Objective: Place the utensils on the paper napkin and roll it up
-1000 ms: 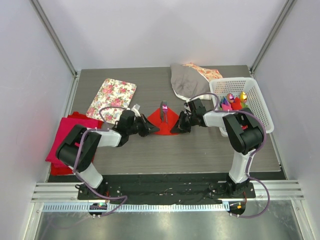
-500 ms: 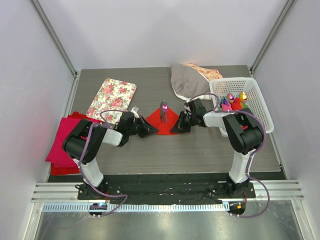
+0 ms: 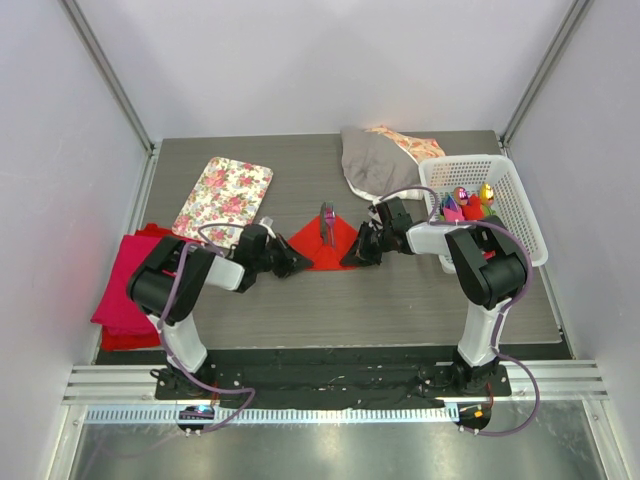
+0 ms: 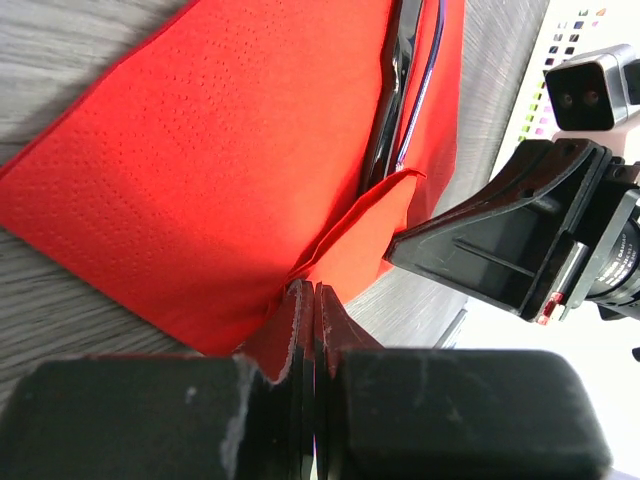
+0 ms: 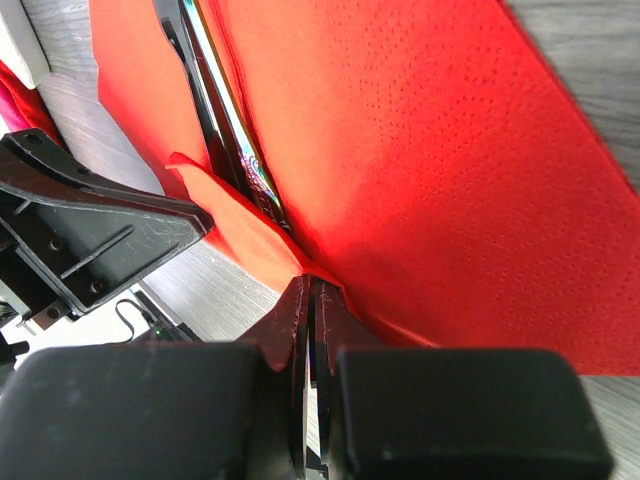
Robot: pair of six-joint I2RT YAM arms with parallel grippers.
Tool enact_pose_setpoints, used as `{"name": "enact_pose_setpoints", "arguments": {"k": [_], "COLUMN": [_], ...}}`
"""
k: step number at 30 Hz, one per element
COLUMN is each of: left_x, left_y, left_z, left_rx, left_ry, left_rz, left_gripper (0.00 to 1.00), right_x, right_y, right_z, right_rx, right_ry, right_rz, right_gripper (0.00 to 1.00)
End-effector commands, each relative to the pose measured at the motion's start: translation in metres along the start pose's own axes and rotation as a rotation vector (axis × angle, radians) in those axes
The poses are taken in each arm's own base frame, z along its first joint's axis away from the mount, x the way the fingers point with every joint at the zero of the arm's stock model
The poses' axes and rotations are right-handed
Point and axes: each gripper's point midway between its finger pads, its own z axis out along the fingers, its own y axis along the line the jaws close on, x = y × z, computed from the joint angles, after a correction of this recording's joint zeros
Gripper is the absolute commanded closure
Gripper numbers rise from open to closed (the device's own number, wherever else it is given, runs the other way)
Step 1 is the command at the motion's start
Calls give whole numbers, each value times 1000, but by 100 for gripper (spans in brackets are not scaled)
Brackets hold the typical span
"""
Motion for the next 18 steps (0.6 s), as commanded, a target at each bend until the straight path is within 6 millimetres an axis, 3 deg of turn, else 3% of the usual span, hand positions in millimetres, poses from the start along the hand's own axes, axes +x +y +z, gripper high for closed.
{"name": "enact_pose_setpoints", "arguments": {"k": [1,4,12,18], "left_x": [-5,-4,-3,-3], "left_y": [10,15,23,24], "left_z": [6,8,7,6], "left_rx": [-46,-71,-114,-123], "left_ry": [-5,0,8,3], "left_rz": [-24,-36,-47,-45], "left_gripper": [100,100,100,100], "right_x": [-2,-1,-5,-3], "right_y": [-20,-16,19,31], "right_z": [1,-3,-27,-30], "right_rx": [95,89,-20,-74], "right_ry": [-41,-41,-75,-79], "right_rz": [-23,-38,-98,-98], "right_gripper": [95,95,87,86]}}
